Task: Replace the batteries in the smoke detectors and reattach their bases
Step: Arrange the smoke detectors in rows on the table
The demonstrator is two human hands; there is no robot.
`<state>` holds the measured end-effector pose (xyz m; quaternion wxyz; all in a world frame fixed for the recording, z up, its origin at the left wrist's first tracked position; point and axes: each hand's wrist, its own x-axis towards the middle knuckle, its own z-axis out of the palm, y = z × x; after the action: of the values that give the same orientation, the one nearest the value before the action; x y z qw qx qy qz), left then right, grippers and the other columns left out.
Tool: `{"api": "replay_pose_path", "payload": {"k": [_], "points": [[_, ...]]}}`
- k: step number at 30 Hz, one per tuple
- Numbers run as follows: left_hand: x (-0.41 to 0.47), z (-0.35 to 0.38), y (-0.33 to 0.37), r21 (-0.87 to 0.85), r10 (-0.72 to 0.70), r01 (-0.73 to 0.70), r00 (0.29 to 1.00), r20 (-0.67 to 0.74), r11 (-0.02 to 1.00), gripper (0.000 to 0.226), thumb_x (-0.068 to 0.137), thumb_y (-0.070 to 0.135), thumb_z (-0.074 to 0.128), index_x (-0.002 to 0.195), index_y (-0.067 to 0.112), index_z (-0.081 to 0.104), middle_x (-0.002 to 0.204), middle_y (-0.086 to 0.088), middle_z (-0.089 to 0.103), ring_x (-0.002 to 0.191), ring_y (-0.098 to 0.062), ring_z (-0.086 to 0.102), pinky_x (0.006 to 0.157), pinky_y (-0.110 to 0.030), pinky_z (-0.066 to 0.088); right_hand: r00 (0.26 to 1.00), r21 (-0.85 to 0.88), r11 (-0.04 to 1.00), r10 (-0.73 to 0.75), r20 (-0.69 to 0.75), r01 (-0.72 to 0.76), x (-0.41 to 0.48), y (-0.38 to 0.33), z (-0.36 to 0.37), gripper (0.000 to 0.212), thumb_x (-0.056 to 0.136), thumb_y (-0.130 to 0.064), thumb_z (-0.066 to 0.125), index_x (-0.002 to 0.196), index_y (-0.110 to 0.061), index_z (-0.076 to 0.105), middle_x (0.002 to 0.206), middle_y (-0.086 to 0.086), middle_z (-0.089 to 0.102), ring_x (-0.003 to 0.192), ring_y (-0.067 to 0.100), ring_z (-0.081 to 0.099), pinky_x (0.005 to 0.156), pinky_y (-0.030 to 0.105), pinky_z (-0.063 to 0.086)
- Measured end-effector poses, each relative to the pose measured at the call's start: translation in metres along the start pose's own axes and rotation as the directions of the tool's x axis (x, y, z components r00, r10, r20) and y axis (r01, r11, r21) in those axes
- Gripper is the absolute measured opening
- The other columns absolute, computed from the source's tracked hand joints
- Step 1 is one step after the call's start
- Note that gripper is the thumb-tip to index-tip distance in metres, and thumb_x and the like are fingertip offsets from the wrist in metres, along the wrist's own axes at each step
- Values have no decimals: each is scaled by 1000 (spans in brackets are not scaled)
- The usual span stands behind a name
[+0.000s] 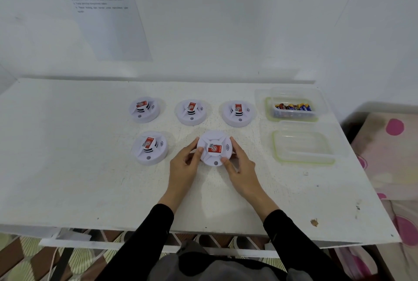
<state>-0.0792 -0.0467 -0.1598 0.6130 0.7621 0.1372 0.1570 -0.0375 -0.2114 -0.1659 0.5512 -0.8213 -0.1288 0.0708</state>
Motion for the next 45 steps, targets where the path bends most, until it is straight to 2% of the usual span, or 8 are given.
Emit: {"api": "replay_pose_path", "payload": {"k": [3, 7, 24, 28, 32, 37, 42, 45], "points": [[0, 0, 0, 6, 2, -2, 1000, -1, 1000, 40, 98, 27, 60, 138, 21, 58, 129, 9, 67, 115, 0, 62, 96, -23, 53, 1000, 14, 1000, 1, -9, -1, 0, -1, -1, 58, 95, -33, 58, 146, -35, 31, 132, -29, 46, 121, -4, 50, 108, 46, 40], [0, 0, 0, 28, 6, -6, 1000, 1, 1000, 40, 99, 28, 59, 138, 22, 58, 130, 9, 66, 117, 1, 61, 98, -22, 51, 1000, -10, 1000, -10, -16, 10, -1, 1, 0, 59, 94, -40, 57, 146, -41, 29, 129, -38, 44, 125, 0, 49, 108, 51, 37], [-1, -1, 2, 21, -4, 4, 1000, -1, 1000, 40, 98, 28, 60, 138, 21, 59, 127, 12, 67, 115, 2, 62, 99, -28, 52, 999, -43, 999, -19, -35, 18, -2, -5, 1, 56, 94, -41, 56, 141, -50, 25, 127, -44, 40, 125, -1, 48, 107, 52, 38], [-1, 0, 2, 21, -5, 5, 1000, 1, 1000, 40, 98, 27, 60, 138, 22, 59, 126, 14, 67, 115, 2, 62, 99, -27, 52, 999, -42, 999, -26, -45, 24, -3, -5, 1, 58, 94, -40, 56, 145, -42, 28, 132, -34, 44, 126, 1, 48, 107, 51, 39], [-1, 0, 3, 14, 1, -1, 1000, 4, 1000, 40, 98, 26, 60, 138, 21, 59, 128, 11, 67, 115, 3, 61, 97, -23, 52, 999, -17, 1000, -24, -36, 23, -3, -7, 0, 58, 95, -30, 58, 147, -31, 32, 134, -24, 48, 123, -3, 50, 107, 44, 42], [-1, -1, 3, 8, -10, 10, 1000, -2, 1000, 39, 98, 27, 61, 137, 23, 60, 127, 11, 67, 114, 2, 62, 96, -21, 52, 999, 8, 1000, -11, -46, 12, -4, -12, -4, 55, 94, -22, 60, 144, -25, 36, 122, -35, 48, 107, -23, 49, 104, 28, 45], [0, 0, 3, 73, 23, -22, 1000, -11, 997, 35, 99, 25, 60, 134, 21, 62, 128, 9, 66, 118, 2, 58, 99, -15, 45, 992, 39, 999, -12, -124, 17, -7, -9, 1, 47, 92, -25, 65, 135, -24, 45, 122, -28, 54, 109, -9, 56, 100, 40, 48], [2, 1, 1, 150, 43, -35, 998, -49, 988, 34, 98, 23, 60, 132, 20, 64, 119, 4, 63, 112, 1, 58, 93, -6, 41, 988, -21, 999, -43, -151, 40, -8, -7, 5, 49, 92, -39, 59, 137, -27, 44, 132, -23, 52, 119, 1, 53, 107, 50, 38]]}}
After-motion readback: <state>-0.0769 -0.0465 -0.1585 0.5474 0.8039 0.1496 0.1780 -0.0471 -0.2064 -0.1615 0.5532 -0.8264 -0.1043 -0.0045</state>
